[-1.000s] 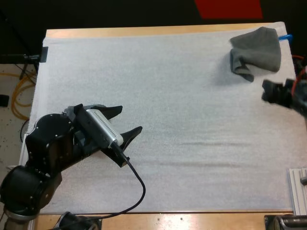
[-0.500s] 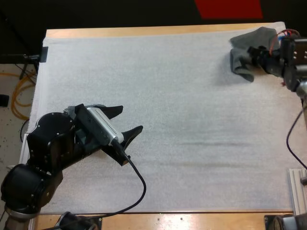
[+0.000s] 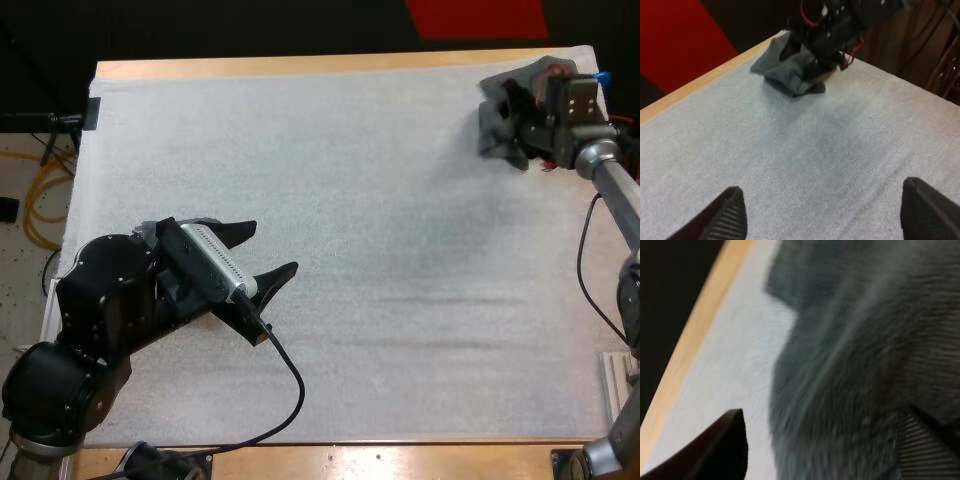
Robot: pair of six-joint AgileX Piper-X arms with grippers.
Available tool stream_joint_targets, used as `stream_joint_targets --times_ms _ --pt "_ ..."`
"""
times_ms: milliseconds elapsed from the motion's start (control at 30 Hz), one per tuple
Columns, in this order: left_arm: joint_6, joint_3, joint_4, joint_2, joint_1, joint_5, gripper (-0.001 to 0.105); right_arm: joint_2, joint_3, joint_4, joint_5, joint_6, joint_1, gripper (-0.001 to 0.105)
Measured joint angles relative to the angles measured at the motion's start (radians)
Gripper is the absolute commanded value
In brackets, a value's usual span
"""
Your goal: Pick towel from pile fold and stack
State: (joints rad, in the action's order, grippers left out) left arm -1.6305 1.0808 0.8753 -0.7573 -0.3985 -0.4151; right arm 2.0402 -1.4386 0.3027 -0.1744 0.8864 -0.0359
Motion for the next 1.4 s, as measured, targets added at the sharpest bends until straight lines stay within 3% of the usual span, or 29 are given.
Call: stream_joint_targets --times_ms 133,167,233,367,533,633,767,1000,1133,1400 --pt "0.000 0.000 0.000 0.000 0.000 0.000 0.062 0.035 0.000 -0.038 0.000 -0.055 0.000 0.061" --pt "0.000 0.000 0.000 0.000 0.000 0.000 0.062 0.039 0.000 -0.048 0.001 -0.057 0.000 0.056" --pt "0.000 0.000 0.000 0.000 0.000 0.000 0.062 0.040 -0.001 -0.053 0.007 -0.058 0.000 0.042" --pt "0.000 0.000 0.000 0.000 0.000 0.000 0.062 0.040 -0.003 -0.058 0.008 -0.063 0.000 0.000" --pt "0.000 0.000 0.000 0.000 0.000 0.000 0.062 0.040 -0.003 -0.060 -0.019 -0.051 0.000 0.000" --pt "0.000 0.000 0.000 0.000 0.000 0.000 0.062 0.032 -0.003 -0.059 -0.061 0.007 -0.004 0.000" --pt "0.000 0.000 0.000 0.000 0.000 0.000 0.062 -0.029 -0.003 -0.029 -0.054 0.175 -0.024 0.000" --pt "0.000 0.000 0.000 0.000 0.000 0.000 0.062 -0.291 -0.003 0.019 0.034 0.575 -0.090 0.000" --pt "0.000 0.000 0.000 0.000 0.000 0.000 0.062 -0.444 -0.003 0.076 0.041 0.727 -0.122 0.000" --pt "0.000 0.000 0.017 0.015 0.000 0.000 0.062 -0.656 -0.003 0.290 0.017 0.783 -0.147 0.000"
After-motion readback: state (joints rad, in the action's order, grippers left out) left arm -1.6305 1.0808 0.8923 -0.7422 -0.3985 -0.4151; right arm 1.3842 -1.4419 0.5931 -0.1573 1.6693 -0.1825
